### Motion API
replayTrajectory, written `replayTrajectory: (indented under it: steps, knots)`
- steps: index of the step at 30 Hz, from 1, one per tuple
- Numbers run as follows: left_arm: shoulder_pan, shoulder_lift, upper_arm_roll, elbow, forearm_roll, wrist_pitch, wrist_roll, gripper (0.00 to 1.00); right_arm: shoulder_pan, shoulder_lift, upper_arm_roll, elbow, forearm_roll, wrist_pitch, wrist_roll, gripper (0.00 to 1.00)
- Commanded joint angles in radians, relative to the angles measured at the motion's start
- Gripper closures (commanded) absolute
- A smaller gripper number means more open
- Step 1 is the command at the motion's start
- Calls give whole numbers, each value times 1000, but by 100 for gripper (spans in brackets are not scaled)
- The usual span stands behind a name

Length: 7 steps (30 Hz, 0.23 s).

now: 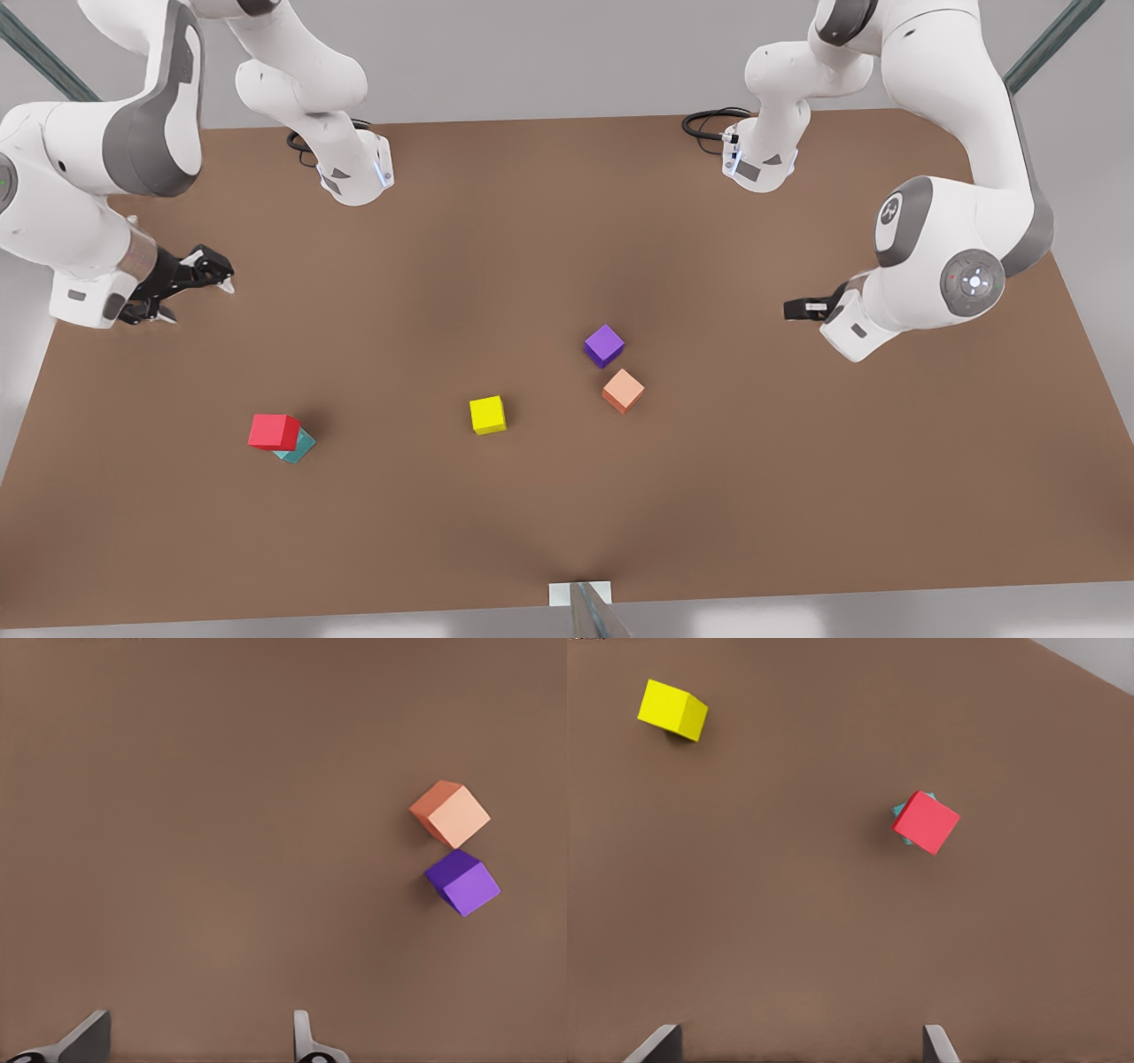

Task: Pick up red wooden cube and pass to hand red wooden cube and place in blue wooden cube

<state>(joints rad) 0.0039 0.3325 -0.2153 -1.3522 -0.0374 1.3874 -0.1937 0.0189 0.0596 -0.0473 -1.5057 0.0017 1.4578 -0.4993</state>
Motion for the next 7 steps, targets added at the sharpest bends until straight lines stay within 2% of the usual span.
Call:
replayTrajectory:
  steps: [1, 7]
  knots:
    - [-1, -3, -4, 2, 2, -5, 2, 0, 12, -10, 3, -7, 0, -96, 621, 0]
    - [2, -3, -4, 2, 4, -13, 4, 0, 15, -33, 4, -100, -5, 4, 619, 0]
